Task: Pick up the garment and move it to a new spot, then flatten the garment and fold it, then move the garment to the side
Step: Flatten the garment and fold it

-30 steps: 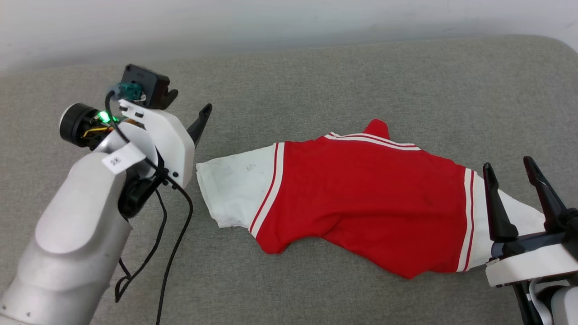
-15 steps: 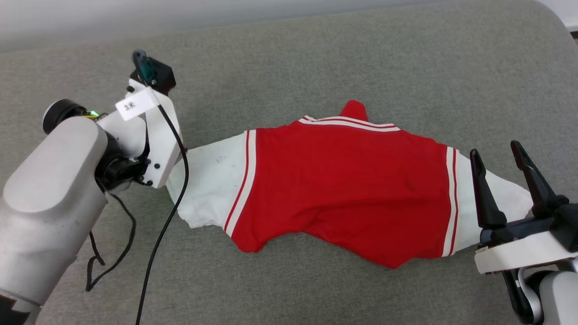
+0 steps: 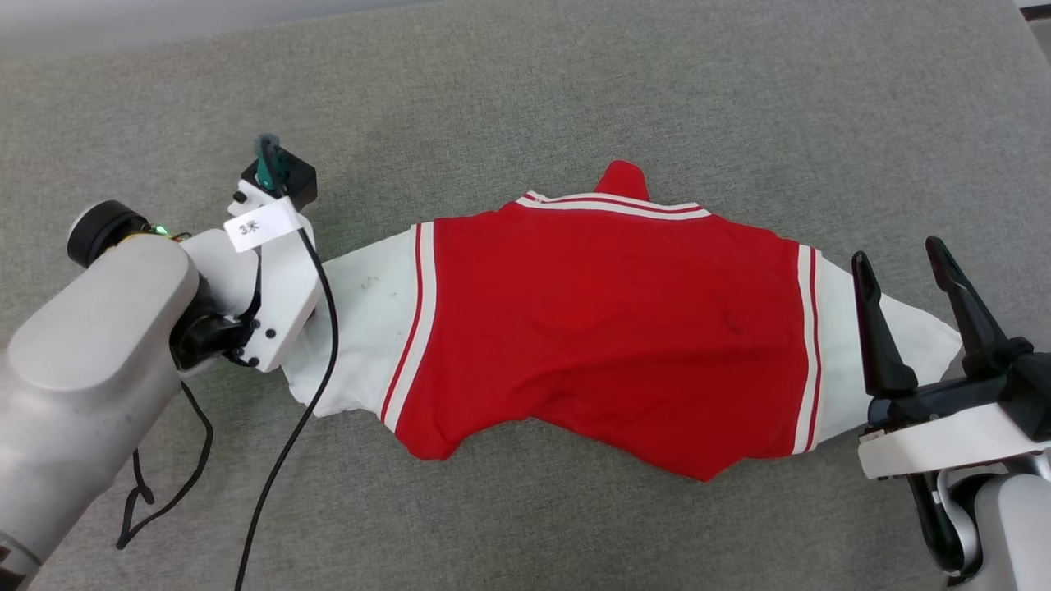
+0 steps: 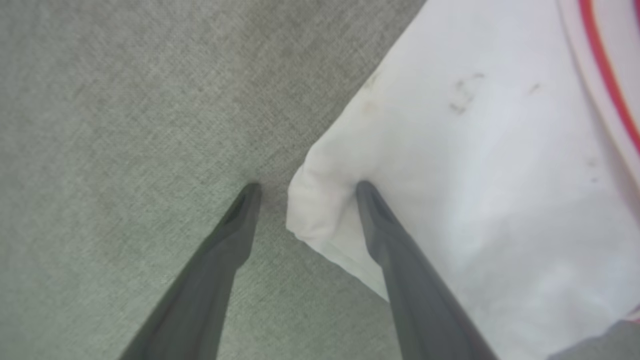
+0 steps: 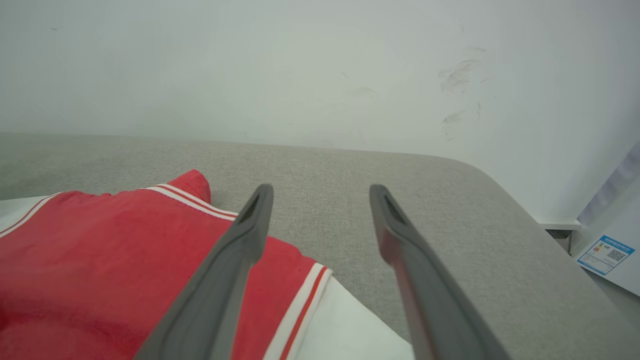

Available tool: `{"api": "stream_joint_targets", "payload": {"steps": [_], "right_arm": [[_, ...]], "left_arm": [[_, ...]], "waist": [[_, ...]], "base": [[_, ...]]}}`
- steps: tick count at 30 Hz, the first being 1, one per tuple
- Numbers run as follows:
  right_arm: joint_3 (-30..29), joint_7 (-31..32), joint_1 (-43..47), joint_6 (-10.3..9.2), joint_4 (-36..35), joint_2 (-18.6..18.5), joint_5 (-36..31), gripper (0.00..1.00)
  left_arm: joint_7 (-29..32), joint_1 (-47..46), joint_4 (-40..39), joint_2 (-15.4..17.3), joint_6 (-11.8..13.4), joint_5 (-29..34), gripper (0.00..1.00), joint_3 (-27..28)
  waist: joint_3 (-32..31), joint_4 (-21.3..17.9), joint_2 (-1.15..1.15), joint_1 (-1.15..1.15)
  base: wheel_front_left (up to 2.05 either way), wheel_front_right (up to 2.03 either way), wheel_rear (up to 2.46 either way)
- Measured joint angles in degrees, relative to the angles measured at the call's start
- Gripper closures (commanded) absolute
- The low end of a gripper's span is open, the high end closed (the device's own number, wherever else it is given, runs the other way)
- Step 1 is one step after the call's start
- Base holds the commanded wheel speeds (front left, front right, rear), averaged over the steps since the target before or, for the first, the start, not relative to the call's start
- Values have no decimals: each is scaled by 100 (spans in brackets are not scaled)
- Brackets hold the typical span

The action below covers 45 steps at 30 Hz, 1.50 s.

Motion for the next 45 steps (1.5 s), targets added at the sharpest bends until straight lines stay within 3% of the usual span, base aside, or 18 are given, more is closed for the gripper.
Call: {"api": "stream_joint_targets", "payload": {"steps": [1, 2, 8, 13, 17, 25, 31, 37, 45], "right_arm": [[-7, -3, -6, 0, 18, -2, 12, 0], [-22, -7, -10, 0, 30, -7, 21, 0], [-177, -16, -35, 0, 63, -170, 26, 0], [-412, 48, -190, 0, -1, -635, -18, 0], [-441, 492, -266, 0, -155, -1155, 47, 0], [78, 2417, -443, 0, -386, -2449, 641, 0], [699, 4389, -629, 0, -414, -3131, 1737, 0], [947, 5461, -941, 0, 21, -3292, 2424, 0], [1179, 5537, -1212, 0, 943, -3023, 2693, 0]], "left_arm": [[-69, -4, 4, 27, 0, -73, 65, -45], [-153, -4, 14, 49, -1, -138, 100, -76], [-1104, 57, 116, 126, -18, -230, 100, -200], [-2000, 60, 193, 331, -12, -111, 100, -14], [-2519, 87, 27, 446, 85, -64, 100, 132], [-2927, 218, -539, 582, 299, 10, 100, 226], [-3006, 236, -1033, 672, 476, 93, 100, 240], [-3038, 233, -1414, 689, 594, 170, 100, 247], [-3080, 105, -1710, 647, 654, 213, 100, 274]], "waist": [[0, -1, 0, 0], [-5, 4, 0, 0], [-139, 107, 0, 0], [-328, 237, 0, 1], [-469, 358, 0, 0], [-580, 640, 0, 0], [-520, 784, 0, 0], [-355, 923, 0, 1], [-38, 1090, 0, 0]], "base": [[0, 0, 0], [0, 0, 0], [0, 0, 0], [0, 0, 0], [0, 0, 0], [0, 0, 0], [0, 0, 0], [0, 0, 0], [0, 0, 0]]}}
